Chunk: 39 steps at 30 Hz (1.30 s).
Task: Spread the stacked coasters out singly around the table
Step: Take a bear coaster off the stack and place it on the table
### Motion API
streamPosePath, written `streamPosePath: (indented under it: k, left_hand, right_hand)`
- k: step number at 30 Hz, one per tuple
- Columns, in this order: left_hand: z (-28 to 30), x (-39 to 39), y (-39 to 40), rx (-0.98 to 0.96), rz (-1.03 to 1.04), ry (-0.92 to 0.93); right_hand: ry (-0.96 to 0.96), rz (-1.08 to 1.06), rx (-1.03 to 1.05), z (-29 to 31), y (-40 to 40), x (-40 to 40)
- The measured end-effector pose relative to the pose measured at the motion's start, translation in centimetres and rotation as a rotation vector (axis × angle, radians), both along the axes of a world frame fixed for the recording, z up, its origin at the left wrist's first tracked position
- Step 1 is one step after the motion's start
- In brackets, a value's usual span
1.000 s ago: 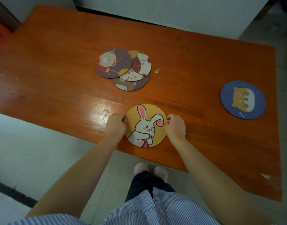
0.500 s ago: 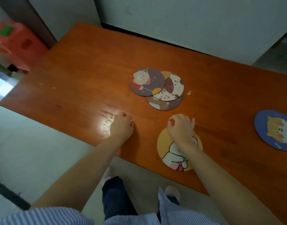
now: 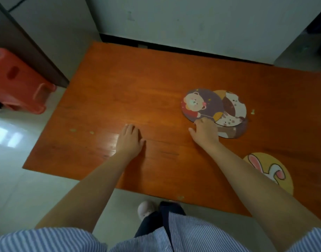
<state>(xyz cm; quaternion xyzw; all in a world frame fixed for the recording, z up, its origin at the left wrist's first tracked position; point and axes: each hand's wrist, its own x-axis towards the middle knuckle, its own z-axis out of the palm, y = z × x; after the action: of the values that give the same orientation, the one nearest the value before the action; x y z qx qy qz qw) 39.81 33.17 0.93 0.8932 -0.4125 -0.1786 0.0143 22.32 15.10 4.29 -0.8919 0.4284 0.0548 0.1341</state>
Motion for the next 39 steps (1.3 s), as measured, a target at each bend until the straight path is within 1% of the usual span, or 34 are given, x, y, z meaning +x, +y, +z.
streamPosePath:
  k: [4,8,12,14,17,19,21,23,25,26,28,30,31,33,34,35,37,38,39]
  left_hand:
    - [-1.9,2.4,0.6,0.106,-0.065,0.004]
    - [-3.1,2.8,1.3,0.114,-0.105,-0.023]
    - [-3.8,2.8,1.5,0.066,-0.110,-0.030]
    - [-3.8,2.9,1.6,0.060,-0.111,-0.037]
    - [-3.7,2.8,1.6,0.066,-0.114,-0.020]
    - [-3.2,3.1,1.7,0.026,-0.128,0.020]
    - [-1.9,3.9,1.6,-0.111,-0.102,0.080]
    - [-0.4,5.0,1.6,-0.272,0.014,0.223]
    - [0.8,5.3,1.8,-0.337,0.128,0.413]
    - [1.3,5.2,2.1,-0.326,0.143,0.484]
    - [1.7,4.4,2.6,-0.256,0.108,0.560]
    - [1.6,3.4,2.9,-0.180,0.066,0.569]
    - [1.4,3.0,2.9,-0.173,0.067,0.568]
    - [1.1,2.3,2.7,-0.188,0.086,0.563]
    - [0.9,2.1,2.6,-0.188,0.108,0.556]
    - [0.8,1.9,2.5,-0.187,0.141,0.553]
    - [0.7,1.6,2.2,-0.204,0.205,0.549]
    - [0.8,1.6,2.1,-0.221,0.210,0.541]
    - [0.9,1.5,2.1,-0.229,0.199,0.533]
  right_hand:
    - [0.044,0.003,0.003,-1.1,-1.2,2.8]
    - [0.142,0.025,-0.117,-2.3,-2.6,4.0]
    - [0.170,0.103,-0.189,-3.0,-3.1,3.9]
    - [0.204,0.190,-0.251,-2.9,-2.9,4.1]
    - [0.236,0.294,-0.274,-1.8,-3.0,4.6]
    - [0.150,0.265,-0.322,-1.0,-3.0,4.5]
    - [-0.007,0.196,-0.368,-0.4,-1.3,4.3]
    - [-0.084,0.230,-0.319,-0.3,1.9,4.0]
    - [-0.164,0.293,-0.213,-0.6,6.0,3.0]
    - [-0.196,0.322,-0.177,-1.0,7.9,2.3]
    - [-0.248,0.395,-0.167,-1.9,11.4,0.8]
    - [-0.249,0.451,-0.134,-2.7,13.9,-0.5]
    - [-0.226,0.439,-0.125,-2.9,14.7,-0.9]
    - [-0.203,0.346,-0.081,-3.1,15.7,-1.7]
    - [-0.235,0.259,-0.031,-3.2,16.0,-1.9]
    - [-0.286,0.126,0.017,-3.3,16.1,-1.9]
    - [-0.339,-0.242,0.047,-3.2,15.4,-1.2]
    - [-0.325,-0.426,0.066,-3.0,14.5,-0.7]
    - [-0.292,-0.559,0.113,-2.7,13.6,0.0]
